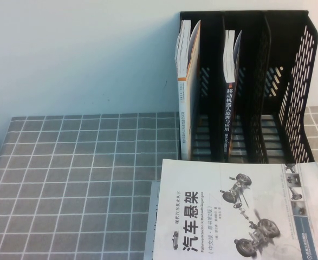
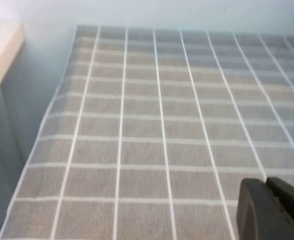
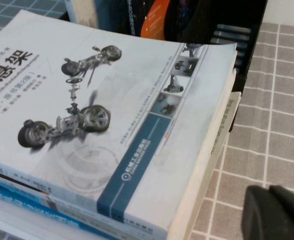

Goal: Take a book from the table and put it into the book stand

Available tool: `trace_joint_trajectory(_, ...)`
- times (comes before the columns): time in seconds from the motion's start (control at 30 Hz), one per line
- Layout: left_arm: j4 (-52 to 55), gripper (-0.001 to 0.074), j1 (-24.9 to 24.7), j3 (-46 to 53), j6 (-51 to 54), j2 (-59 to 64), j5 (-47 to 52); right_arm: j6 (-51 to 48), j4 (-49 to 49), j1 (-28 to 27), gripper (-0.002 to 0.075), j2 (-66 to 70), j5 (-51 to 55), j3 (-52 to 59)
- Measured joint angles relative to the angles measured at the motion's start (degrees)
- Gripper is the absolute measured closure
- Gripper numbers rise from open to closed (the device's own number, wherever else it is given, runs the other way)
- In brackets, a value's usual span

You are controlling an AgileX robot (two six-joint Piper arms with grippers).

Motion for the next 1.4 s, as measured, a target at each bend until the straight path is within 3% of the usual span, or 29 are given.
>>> trace_joint_trajectory(0.47, -5.6, 0.0738, 0.1, -0.1, 9.7, -4.1, 2.3, 0.0, 0.2, 0.0, 0.0729, 0.0, -0.1, 0.0)
trace_joint_trajectory(1.4, -6.5, 0.0738, 0.5, -0.1, 10.6, -4.2, 2.5, 0.0, 0.4, 0.0, 0.0729, 0.0, -0.1, 0.0)
